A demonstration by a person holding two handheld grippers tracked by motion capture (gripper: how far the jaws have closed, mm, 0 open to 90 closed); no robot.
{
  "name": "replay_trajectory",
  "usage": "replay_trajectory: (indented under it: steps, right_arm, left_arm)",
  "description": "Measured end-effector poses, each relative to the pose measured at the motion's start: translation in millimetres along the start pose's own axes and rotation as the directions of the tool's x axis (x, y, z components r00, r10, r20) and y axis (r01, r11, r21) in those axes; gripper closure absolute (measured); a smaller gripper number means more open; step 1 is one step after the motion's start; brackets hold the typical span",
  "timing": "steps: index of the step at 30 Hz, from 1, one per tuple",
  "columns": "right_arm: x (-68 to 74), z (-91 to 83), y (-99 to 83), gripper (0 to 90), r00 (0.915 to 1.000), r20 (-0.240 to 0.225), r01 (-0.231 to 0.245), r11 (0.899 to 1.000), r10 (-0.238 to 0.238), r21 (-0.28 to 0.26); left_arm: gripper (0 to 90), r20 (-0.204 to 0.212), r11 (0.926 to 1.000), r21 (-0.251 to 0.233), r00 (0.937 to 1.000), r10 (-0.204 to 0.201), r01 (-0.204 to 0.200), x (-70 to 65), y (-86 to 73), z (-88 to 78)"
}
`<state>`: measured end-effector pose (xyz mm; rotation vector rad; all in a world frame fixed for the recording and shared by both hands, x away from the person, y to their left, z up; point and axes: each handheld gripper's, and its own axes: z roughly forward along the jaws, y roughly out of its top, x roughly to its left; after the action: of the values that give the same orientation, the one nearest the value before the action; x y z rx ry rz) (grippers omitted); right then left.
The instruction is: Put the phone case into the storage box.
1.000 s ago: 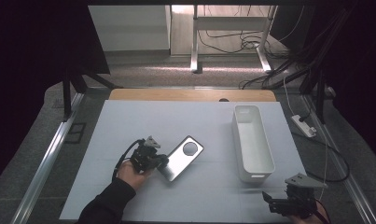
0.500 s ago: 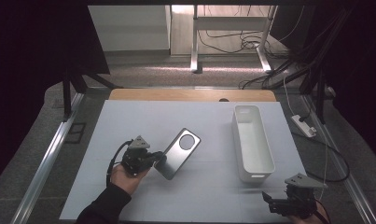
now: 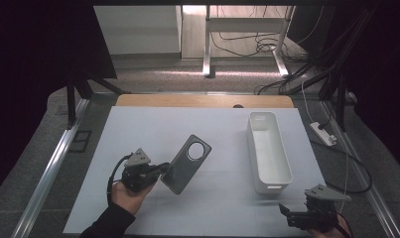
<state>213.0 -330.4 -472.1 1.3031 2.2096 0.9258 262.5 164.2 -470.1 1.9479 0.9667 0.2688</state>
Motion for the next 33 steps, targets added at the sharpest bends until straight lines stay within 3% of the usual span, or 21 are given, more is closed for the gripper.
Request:
replay_trajectory:
  steps: [7, 11, 17, 21, 28, 31, 33]
  right_arm:
    - [-0.8, -1.7, 1.6, 0.0, 0.9992, -0.039, -0.011, 1.0, 0.01, -0.004]
    - [1.7, -6.7, 8.2, 0.0, 0.9969, -0.078, 0.0, 0.999, -0.003, -0.042]
    - [1.7, -8.7, 12.1, 0.0, 0.9952, -0.098, 0.001, 0.998, -0.007, -0.06]
    - [1.3, -11.2, 17.0, 0.0, 0.9907, -0.135, -0.024, 0.997, 0.013, -0.077]
    - [-1.1, -14.6, 29.1, 0.0, 0.9681, -0.238, -0.102, 0.99, 0.078, -0.092]
    - [-3.9, -13.8, 33.6, 0.0, 0.9528, -0.285, -0.136, 0.987, 0.105, -0.091]
    - [-5.0, -12.2, 35.8, 0.0, 0.9469, -0.301, -0.148, 0.984, 0.113, -0.096]
  left_arm:
    - [88.9, -0.007, 0.9999, -0.006, 0.9999, 0.009, -0.009, -7.5, -4.6, -5.6]
    - [88.9, -0.012, 0.9999, -0.007, 0.9999, 0.009, -0.009, -9.2, -6.8, -7.6]
    - [88.9, -0.022, 0.9998, -0.012, 0.9996, 0.016, -0.016, -11.0, -9.3, -10.4]
    - [88.9, -0.021, 0.9998, -0.011, 0.9996, 0.018, -0.018, -10.2, -9.1, -9.7]
    - [88.8, -0.022, 0.9995, -0.008, 0.9993, 0.031, -0.031, -9.7, -8.4, -7.8]
    - [88.9, -0.018, 0.9995, -0.007, 0.9993, 0.031, -0.032, -9.2, -7.9, -7.0]
    - [88.9, -0.019, 0.9993, -0.007, 0.9992, 0.036, -0.036, -9.0, -6.9, -5.8]
